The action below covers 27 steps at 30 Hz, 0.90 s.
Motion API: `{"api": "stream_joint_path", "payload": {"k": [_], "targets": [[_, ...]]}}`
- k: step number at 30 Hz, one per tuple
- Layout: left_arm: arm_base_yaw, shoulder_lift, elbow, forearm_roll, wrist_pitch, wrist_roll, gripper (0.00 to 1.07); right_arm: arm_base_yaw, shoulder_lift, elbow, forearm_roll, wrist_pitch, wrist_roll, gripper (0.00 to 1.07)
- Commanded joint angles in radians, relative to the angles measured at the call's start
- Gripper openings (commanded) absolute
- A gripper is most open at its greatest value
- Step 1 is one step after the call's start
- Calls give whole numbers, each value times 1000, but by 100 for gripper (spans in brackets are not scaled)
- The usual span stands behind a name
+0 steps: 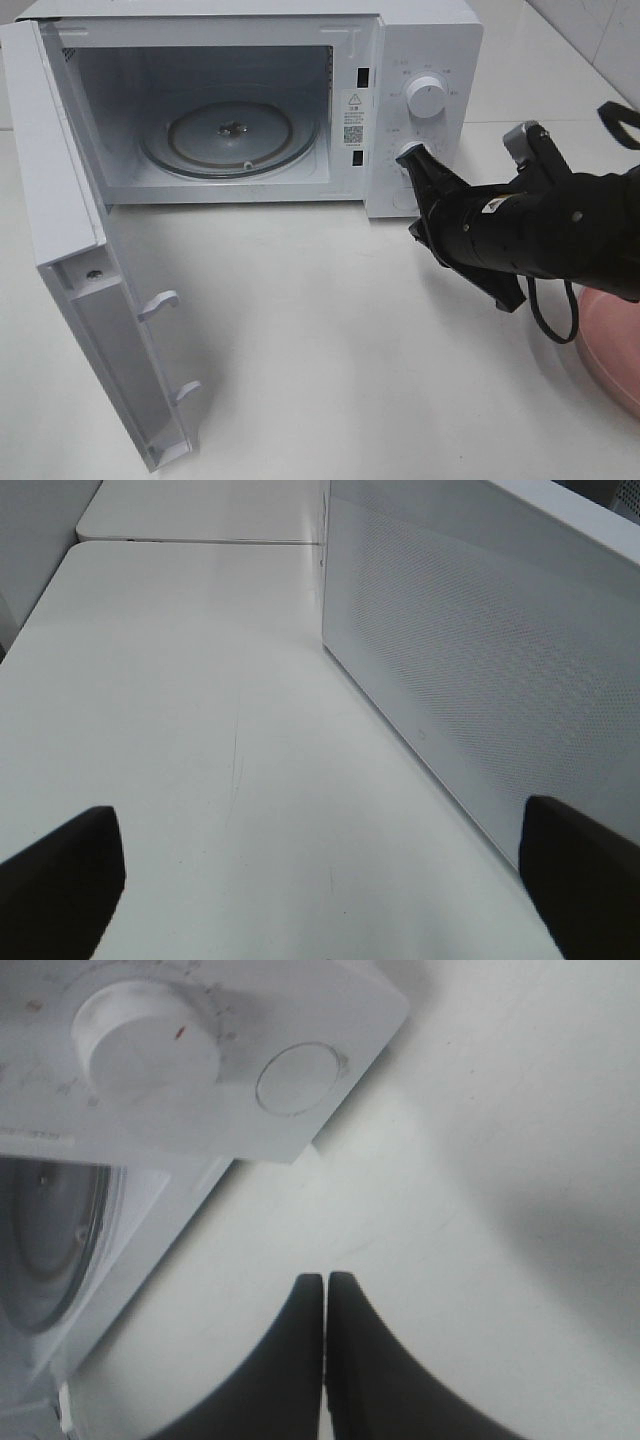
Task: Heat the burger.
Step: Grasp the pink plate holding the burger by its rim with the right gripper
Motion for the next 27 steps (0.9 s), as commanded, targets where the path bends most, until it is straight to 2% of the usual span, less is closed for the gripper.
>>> {"api": "stream_joint_path", "payload": {"k": [1,5,11,13,17,20,22,23,24,27], "targets": [[-4,-18,3,-2,-15,1,100,-23,-45,3,-2,95,-127,2],[-4,-18,3,-2,-15,1,100,-104,-113,3,-4,271,-309,2],[-4,-18,3,-2,-15,1,100,-154,-153,3,-4,396,-432,3],[-4,-18,3,-2,-15,1,100,-209,-184,3,-6,546,-544,4],[-4,-18,3,-2,-15,1,100,-245,-197,3,-12,635,-620,5],[-4,-18,3,-2,-15,1,100,-271,-210,-1,-51,708,-645,5],[-4,-18,3,-2,-15,1,100,-288,-222,-22,-137,804,-644,6],[-4,-18,3,-2,-15,1,100,-288,-222,-22,-137,804,-644,6],[-4,-18,3,-2,-15,1,100,-288,-228,-41,-212,865,-643,7],[-4,-18,3,-2,-15,1,100,-288,-235,-64,-276,917,-640,7]]}}
